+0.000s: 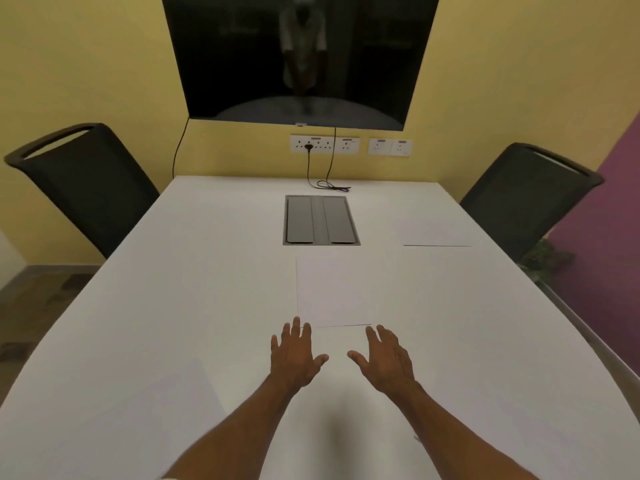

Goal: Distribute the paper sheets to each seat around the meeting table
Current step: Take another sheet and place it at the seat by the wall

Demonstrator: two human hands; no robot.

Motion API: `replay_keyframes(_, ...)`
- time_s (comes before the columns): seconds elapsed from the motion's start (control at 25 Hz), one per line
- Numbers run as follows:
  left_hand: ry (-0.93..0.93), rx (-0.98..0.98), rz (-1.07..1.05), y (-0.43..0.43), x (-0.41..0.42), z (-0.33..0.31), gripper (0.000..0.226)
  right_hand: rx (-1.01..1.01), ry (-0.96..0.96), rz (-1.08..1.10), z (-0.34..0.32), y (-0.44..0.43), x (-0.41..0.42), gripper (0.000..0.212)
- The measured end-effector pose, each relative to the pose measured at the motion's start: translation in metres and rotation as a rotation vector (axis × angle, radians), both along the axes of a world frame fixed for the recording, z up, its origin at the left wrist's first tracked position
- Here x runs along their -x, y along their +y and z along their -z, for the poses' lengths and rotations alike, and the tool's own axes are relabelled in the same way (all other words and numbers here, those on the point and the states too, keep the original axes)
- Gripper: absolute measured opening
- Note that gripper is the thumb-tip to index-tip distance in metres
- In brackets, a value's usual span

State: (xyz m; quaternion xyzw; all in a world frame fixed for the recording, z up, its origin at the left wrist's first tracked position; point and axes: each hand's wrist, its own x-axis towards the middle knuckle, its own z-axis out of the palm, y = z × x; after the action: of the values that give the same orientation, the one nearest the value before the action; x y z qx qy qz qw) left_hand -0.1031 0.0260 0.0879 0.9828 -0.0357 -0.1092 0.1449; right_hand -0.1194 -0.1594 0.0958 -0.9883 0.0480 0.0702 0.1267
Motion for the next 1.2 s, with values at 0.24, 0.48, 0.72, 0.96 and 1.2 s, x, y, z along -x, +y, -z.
replay_keyframes(0.24, 0.033, -0.034, -0.078, -0.019, -0.055, 0.039, 0.083, -0.029, 0.065, -0.019, 0.036, -0.017, -0.062, 0.076)
replay_keyframes(0.48, 0.082, -0.074, -0.097, -0.026, -0.111, 0.079, 0.084, -0.038, 0.082, -0.032, 0.072, -0.025, -0.118, 0.073)
replay_keyframes(0.72, 0.116, -0.011, -0.149, -0.034, -0.149, 0.116, 0.085, -0.055, 0.123, -0.016, 0.107, -0.032, -0.160, 0.078)
replay_keyframes(0.96, 0.037, 0.011, -0.163, -0.030, -0.170, 0.147, 0.085, -0.074, 0.172, 0.031, 0.128, -0.031, -0.189, 0.082)
replay_keyframes(1.2, 0.000, 0.037, -0.132, -0.027, -0.158, 0.165, 0.087, -0.212, -0.010, 0.110, 0.129, -0.030, -0.194, 0.056)
